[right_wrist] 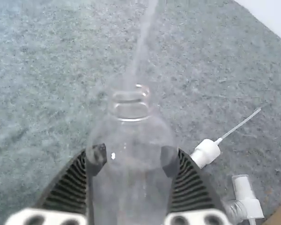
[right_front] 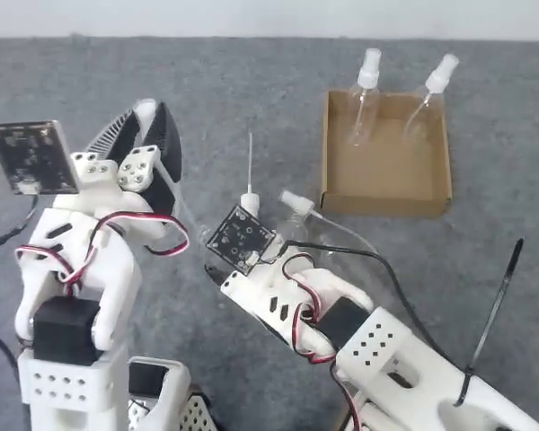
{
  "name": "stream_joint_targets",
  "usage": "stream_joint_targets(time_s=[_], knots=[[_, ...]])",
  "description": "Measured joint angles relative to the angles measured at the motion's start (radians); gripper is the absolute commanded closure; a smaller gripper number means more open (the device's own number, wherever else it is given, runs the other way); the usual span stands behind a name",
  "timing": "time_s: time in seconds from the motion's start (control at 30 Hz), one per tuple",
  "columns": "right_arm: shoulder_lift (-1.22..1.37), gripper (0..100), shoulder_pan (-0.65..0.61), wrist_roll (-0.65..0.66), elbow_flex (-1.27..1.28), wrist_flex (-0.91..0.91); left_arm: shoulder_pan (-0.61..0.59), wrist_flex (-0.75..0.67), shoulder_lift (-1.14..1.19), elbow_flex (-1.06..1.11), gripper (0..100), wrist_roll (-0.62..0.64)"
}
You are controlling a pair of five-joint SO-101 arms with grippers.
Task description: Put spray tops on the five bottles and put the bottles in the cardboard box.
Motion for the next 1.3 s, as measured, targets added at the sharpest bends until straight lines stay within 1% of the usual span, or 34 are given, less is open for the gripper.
stream_joint_targets(time_s=[0.27, 0.43, 0.6, 0.7, 0.87, 0.97, 1.07, 1.17, 1.3], knots=[[0.0, 99.2, -0.003, -0.011, 0.04, -0.11, 0.006, 0.124, 0.0, 0.008, 99, 0.006], [0.0, 99.2, -0.005, -0.107, 0.043, -0.14, 0.008, 0.143, 0.002, 0.066, 99, 0.006], [0.0, 99.2, -0.005, -0.124, 0.043, -0.143, 0.008, 0.157, -0.006, 0.078, 99, 0.005], [0.0, 99.2, -0.005, -0.124, 0.043, -0.143, 0.017, 0.192, -0.066, 0.078, 99, -0.051], [0.0, 99.2, -0.005, -0.126, 0.043, -0.143, 0.063, 0.199, -0.18, 0.152, 89, -0.106], [0.0, 99.2, -0.003, -0.127, 0.043, -0.143, 0.098, 0.184, -0.167, 0.219, 88, -0.109], [0.0, 99.2, 0.0, -0.13, 0.043, -0.143, 0.104, 0.184, -0.172, 0.224, 88, -0.114], [0.0, 99.2, -0.002, -0.13, 0.043, -0.143, 0.075, 0.184, -0.164, 0.184, 88, -0.127], [0.0, 99.2, -0.002, -0.13, 0.043, -0.143, -0.003, 0.183, -0.167, 0.118, 88, -0.161]])
